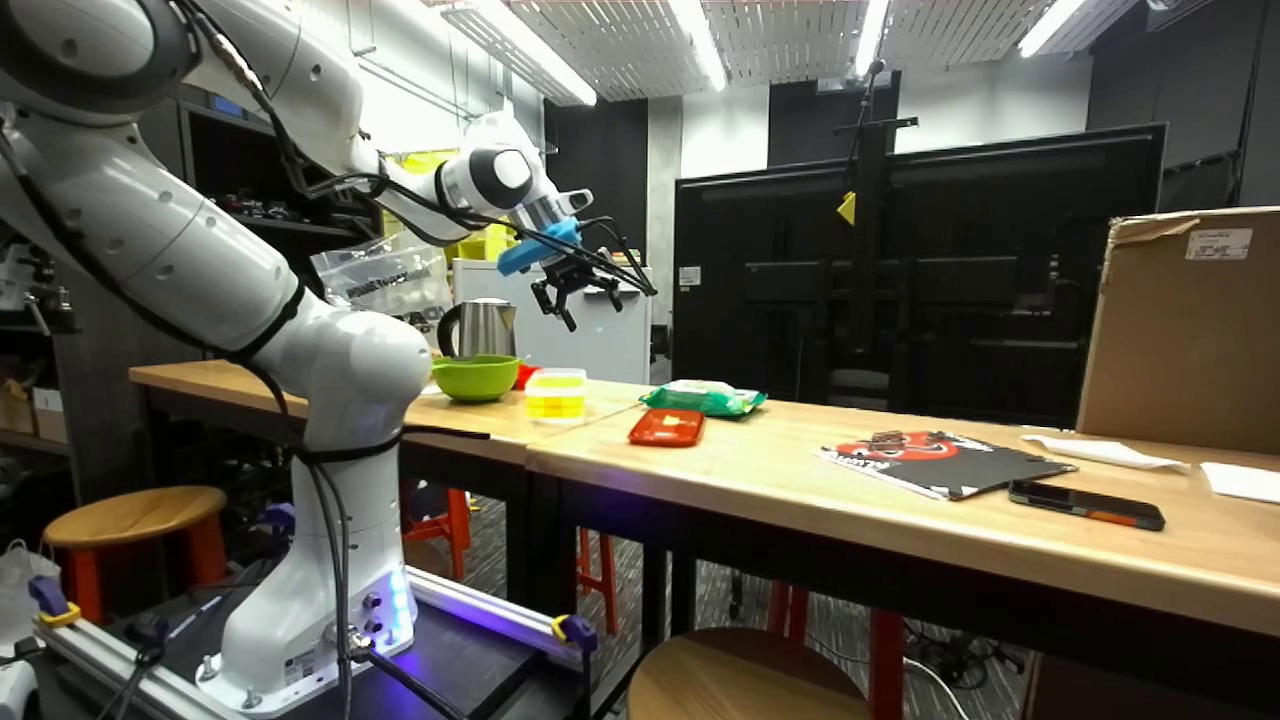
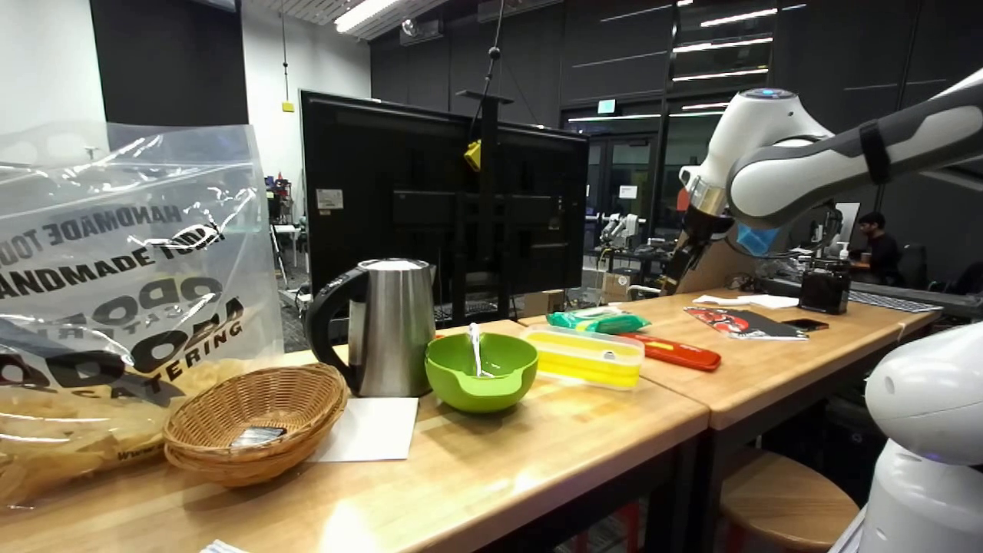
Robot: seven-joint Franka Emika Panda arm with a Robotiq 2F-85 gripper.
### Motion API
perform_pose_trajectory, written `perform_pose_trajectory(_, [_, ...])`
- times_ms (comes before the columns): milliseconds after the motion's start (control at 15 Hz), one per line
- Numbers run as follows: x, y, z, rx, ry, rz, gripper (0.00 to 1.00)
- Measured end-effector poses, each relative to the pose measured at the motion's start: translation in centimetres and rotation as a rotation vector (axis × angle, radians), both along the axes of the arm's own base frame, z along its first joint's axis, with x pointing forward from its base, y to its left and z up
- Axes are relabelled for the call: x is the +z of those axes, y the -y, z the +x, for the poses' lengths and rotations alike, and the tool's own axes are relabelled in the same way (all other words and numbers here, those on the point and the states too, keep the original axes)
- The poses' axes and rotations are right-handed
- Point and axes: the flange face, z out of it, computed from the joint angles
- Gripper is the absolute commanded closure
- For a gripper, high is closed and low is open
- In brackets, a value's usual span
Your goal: Pick up the red rectangular lunch box lid and put it on the right side of the table
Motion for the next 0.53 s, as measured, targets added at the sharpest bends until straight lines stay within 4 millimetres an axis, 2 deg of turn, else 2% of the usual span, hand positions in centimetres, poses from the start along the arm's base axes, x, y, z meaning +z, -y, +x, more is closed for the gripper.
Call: perform_pose_trajectory(533, [-0.45,0.14,0.16,-0.004,-0.013,0.002,0.0])
